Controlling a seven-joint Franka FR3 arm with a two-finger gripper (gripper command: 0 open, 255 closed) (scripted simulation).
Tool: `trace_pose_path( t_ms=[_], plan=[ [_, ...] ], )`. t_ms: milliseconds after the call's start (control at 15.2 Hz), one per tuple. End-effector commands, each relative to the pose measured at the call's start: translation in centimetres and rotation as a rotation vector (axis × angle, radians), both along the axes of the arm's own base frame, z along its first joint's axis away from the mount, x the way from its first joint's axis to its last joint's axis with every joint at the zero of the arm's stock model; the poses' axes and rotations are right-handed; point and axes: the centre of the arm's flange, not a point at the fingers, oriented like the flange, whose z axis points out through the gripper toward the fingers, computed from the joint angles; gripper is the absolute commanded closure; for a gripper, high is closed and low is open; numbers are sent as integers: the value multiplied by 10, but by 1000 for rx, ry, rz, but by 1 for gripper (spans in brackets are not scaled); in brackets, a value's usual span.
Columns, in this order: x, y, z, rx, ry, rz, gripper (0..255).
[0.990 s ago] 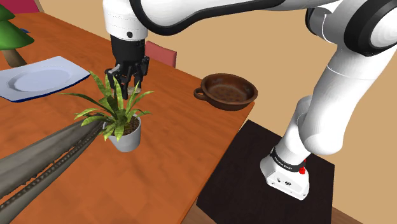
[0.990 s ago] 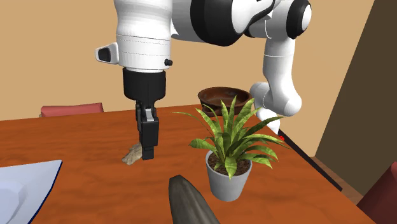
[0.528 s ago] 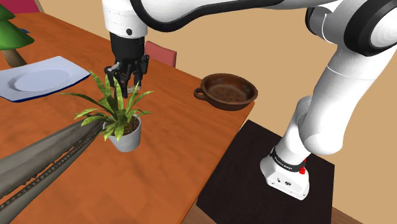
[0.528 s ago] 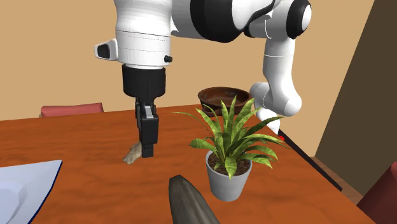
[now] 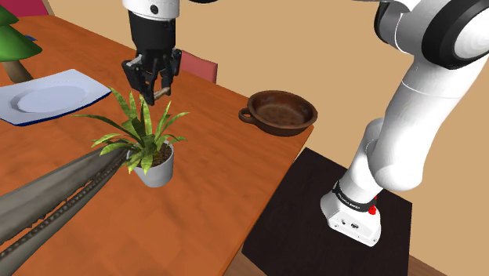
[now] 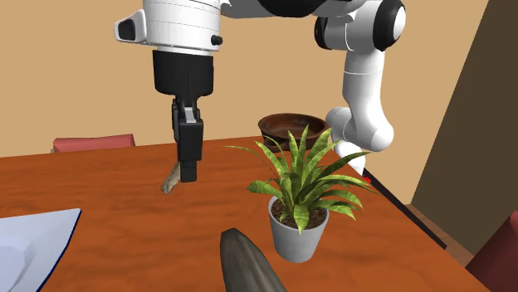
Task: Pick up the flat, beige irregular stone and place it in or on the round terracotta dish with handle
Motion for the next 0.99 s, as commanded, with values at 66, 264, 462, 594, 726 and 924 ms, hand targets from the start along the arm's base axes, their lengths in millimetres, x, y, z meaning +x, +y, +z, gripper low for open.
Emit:
trace_pose_path(
  t_ms=[66,264,462,594,726,924],
  plan=[
    [0,0,15,0,0,0,255],
    [0,0,31,0,0,0,255],
    [0,0,47,0,0,0,255],
    [0,0,57,0,0,0,255],
    [0,0,68,0,0,0,255],
    [-20,-17,72,0,0,0,255]
  ],
)
